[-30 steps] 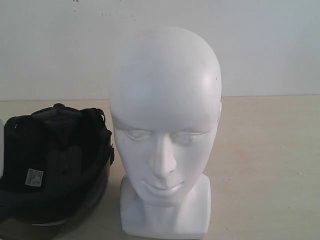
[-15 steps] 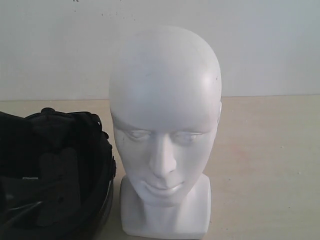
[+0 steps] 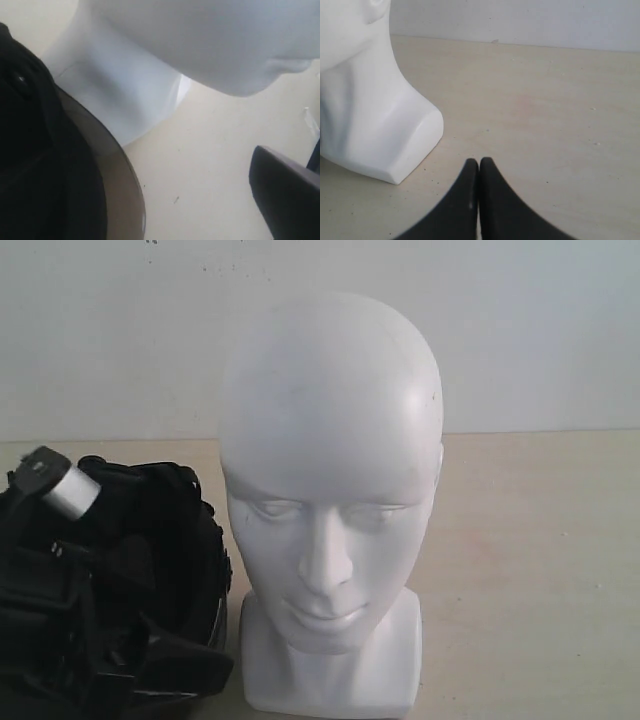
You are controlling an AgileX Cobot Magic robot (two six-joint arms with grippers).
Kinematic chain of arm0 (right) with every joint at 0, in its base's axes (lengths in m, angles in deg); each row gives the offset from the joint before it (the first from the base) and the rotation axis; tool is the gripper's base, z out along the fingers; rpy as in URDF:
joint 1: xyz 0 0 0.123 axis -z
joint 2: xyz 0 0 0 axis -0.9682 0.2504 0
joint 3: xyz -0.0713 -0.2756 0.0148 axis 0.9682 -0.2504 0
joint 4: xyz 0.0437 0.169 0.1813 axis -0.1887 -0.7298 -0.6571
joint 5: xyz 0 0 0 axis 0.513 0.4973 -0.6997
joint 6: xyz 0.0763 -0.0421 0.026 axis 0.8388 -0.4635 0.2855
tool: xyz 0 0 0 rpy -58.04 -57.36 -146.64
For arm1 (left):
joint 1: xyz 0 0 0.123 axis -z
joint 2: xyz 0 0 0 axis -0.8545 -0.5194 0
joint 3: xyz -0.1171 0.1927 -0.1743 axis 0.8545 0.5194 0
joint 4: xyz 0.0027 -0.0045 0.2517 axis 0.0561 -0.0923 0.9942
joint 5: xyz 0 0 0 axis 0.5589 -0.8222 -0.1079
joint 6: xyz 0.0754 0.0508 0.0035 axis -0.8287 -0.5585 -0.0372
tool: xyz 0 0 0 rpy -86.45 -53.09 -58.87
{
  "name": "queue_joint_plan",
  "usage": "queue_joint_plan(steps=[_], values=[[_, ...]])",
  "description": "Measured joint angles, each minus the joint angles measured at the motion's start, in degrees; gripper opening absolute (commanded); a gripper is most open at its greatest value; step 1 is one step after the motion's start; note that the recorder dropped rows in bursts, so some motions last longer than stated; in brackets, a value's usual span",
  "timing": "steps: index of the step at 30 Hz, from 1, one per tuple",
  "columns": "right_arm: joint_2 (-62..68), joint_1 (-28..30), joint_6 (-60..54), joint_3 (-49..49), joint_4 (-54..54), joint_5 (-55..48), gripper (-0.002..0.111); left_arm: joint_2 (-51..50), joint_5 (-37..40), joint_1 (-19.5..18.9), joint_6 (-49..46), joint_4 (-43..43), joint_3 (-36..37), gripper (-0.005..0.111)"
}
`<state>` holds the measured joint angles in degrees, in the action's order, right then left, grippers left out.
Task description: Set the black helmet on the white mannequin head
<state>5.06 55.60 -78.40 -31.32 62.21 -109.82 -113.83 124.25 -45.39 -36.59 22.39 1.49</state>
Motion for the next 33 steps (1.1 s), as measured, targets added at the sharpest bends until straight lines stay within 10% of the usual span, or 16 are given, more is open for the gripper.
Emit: queue_joint_plan(steps=[9,14,33], values=[[0.0,0.0,0.0,0.0,0.0,0.0,0.000,-7.3,-2.1,0.0,-2.4,-0.2,0.0,0.091],[0.0,0.0,0.0,0.0,0.0,0.0,0.000,-10.8,-3.2,0.0,-2.6,1.3,0.0,0.070],[0.0,0.0,0.0,0.0,0.0,0.0,0.000,-2.6,3.6,0.0,15.6,35.2,-3.4,0.061]])
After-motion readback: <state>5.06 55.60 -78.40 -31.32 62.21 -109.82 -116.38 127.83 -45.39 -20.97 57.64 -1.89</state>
